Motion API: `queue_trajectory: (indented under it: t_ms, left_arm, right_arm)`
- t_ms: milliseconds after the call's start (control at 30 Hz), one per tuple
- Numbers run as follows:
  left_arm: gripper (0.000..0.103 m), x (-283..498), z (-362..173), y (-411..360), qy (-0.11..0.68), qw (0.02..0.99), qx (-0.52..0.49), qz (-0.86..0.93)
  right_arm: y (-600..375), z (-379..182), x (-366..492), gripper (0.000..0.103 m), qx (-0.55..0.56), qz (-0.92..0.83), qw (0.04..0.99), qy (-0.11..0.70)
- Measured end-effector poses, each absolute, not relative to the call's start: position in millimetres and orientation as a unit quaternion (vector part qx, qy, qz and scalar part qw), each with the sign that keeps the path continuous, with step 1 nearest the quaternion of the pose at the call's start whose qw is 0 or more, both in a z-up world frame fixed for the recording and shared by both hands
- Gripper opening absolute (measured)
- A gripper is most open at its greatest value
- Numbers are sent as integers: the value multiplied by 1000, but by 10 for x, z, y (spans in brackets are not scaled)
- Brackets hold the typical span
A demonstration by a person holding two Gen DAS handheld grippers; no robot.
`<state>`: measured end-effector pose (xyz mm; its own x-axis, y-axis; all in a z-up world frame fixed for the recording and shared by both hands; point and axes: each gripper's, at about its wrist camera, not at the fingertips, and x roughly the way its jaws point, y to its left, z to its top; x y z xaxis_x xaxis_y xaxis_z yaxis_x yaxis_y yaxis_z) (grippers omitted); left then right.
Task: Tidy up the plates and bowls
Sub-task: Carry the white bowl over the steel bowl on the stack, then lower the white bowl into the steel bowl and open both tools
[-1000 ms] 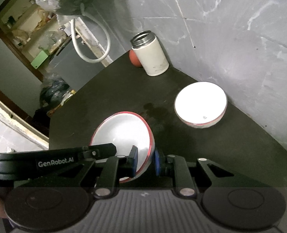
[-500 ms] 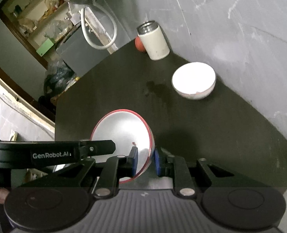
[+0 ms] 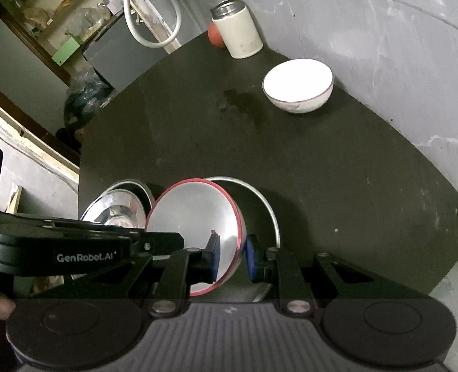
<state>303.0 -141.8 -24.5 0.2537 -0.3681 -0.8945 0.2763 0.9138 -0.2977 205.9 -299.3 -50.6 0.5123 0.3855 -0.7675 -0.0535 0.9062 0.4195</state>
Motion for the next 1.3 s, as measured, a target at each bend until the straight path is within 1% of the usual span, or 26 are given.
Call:
queue_trajectory:
  t_ms: [400, 1000, 1067, 1267, 1300]
  left_arm:
    - [14, 3054, -337, -1421, 595, 778, -44, -198]
    - [14, 3053, -356, -1453, 598, 776, -43, -197]
    - [14, 3053, -356, -1454, 598, 776, -43, -197]
    - [14, 3057, -359, -1460, 598, 776, -43, -197]
    - [14, 3056, -360, -1460, 598, 776, -44, -197]
  right_arm:
    - [-2965, -524, 2058, 20, 165, 129, 846, 489]
    - [-2976, -563, 2083, 21, 166, 128, 843, 495]
    - [-2975, -562, 2082, 23, 167, 128, 843, 496]
    - [-2985, -573, 2080, 23, 168, 126, 842, 497]
    - [-2983, -574, 2076, 25, 168, 126, 842, 497]
